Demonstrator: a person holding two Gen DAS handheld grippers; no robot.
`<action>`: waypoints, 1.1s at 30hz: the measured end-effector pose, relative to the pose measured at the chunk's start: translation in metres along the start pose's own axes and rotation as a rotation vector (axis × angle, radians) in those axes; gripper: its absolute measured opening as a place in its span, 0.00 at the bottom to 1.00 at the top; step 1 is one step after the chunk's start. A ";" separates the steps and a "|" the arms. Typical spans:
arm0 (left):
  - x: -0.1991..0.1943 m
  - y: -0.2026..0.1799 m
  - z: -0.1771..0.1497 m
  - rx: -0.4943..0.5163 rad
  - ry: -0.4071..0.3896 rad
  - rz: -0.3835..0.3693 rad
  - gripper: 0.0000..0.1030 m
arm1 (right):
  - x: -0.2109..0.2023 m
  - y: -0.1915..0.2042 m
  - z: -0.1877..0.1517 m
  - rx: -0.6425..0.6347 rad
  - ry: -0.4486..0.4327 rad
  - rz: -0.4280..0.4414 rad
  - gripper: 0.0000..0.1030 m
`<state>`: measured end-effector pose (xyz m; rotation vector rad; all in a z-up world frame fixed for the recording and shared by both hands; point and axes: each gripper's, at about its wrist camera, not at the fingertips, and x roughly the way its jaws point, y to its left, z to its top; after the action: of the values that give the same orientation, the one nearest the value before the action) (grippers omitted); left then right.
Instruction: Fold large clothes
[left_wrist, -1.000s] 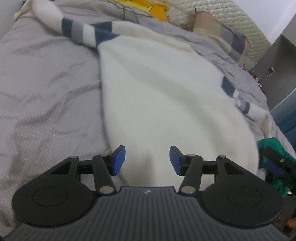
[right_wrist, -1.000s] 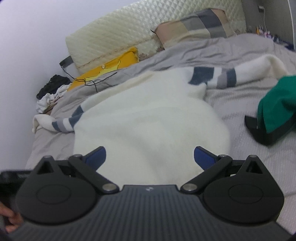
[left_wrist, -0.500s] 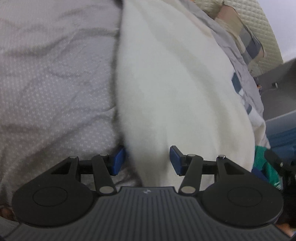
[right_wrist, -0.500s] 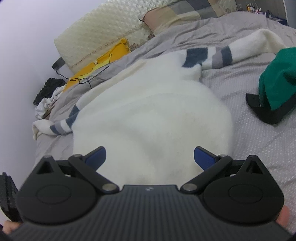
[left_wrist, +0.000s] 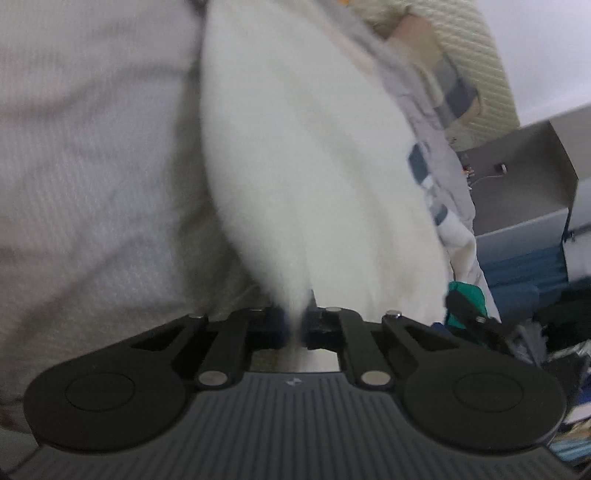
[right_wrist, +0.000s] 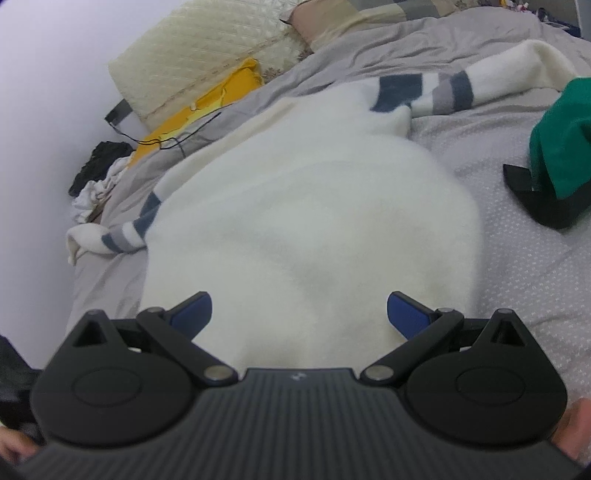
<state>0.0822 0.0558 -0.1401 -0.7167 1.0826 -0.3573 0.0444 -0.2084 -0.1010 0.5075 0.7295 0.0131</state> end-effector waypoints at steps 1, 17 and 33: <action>-0.009 -0.002 0.002 0.006 -0.006 -0.008 0.08 | 0.000 0.001 0.000 -0.006 0.001 0.004 1.00; -0.036 -0.006 0.026 0.130 0.020 0.319 0.10 | 0.002 -0.004 -0.001 0.029 0.018 -0.045 1.00; -0.085 -0.104 0.003 0.502 -0.314 0.353 0.60 | -0.034 0.009 0.009 -0.075 -0.175 -0.054 1.00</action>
<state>0.0554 0.0317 -0.0111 -0.1204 0.7563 -0.1900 0.0259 -0.2107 -0.0694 0.4115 0.5690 -0.0530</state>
